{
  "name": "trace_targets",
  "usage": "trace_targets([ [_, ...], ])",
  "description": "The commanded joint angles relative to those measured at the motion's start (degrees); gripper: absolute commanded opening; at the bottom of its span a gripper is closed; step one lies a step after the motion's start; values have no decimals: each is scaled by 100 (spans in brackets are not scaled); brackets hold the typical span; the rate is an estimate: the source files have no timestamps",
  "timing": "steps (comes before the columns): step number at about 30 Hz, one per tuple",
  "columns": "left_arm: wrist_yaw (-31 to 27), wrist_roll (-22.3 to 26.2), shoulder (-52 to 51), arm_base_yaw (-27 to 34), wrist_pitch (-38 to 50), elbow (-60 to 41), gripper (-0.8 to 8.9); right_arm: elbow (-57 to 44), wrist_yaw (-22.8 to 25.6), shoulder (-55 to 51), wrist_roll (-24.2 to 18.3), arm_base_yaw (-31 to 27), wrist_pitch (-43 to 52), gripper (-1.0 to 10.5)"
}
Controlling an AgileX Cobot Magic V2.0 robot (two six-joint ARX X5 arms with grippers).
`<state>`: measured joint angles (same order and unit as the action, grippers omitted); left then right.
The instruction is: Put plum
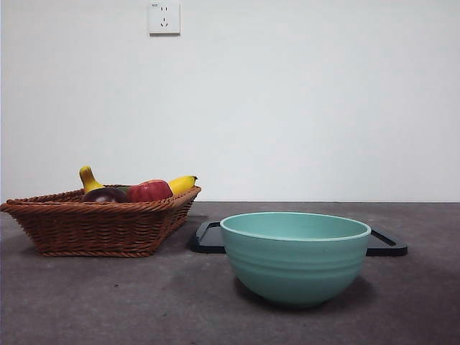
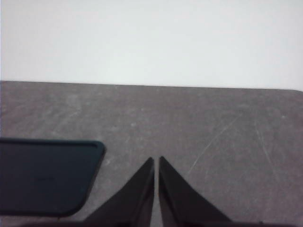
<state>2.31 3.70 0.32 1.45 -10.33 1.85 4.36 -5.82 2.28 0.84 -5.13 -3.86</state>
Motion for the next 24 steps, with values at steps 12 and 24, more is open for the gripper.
trace_targets([
  [12,0,-13,-15,7,-42,-120,7,-376,13,-208,52,197,-227,6],
  [24,0,-13,-15,7,-42,-118,7,-376,11,-208,37,461,-625,6],
])
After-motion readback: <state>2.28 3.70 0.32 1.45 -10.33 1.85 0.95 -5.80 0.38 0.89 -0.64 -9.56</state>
